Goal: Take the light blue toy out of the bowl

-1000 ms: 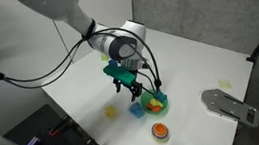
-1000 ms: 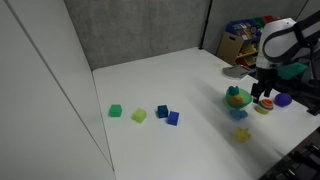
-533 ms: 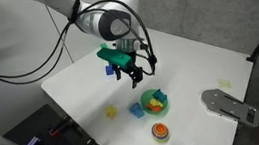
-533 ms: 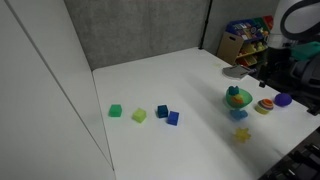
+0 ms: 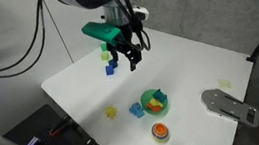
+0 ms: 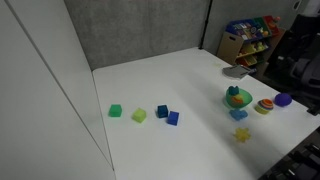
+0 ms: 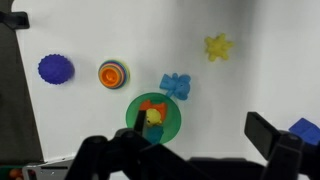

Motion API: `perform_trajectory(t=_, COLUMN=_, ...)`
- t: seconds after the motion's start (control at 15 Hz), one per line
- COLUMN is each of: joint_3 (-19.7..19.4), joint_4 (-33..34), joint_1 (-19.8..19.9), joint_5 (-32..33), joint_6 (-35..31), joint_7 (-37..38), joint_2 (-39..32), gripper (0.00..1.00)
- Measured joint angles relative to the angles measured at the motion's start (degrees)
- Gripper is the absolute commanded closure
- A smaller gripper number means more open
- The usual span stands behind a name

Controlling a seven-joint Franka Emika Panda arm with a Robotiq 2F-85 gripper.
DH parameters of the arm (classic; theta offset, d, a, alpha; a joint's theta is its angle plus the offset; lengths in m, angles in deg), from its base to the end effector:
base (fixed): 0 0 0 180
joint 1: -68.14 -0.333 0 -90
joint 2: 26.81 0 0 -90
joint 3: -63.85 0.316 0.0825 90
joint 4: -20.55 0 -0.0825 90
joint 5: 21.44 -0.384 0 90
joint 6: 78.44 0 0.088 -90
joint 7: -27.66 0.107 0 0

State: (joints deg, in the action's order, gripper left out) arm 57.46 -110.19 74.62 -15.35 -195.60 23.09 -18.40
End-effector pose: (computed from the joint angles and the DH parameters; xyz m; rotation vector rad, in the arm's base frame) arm 0.4687 -0.1137 0.4072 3.0731 -0.1385 -0.1556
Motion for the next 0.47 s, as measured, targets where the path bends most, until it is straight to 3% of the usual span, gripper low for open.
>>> perform_trajectory(t=0.47, joint_3=-0.83, joint_4=-0.47, joint_1=0.51, joint_5=-0.34, joint_6=2.6, joint_7=-0.01, joint_2=7.05, gripper=0.0)
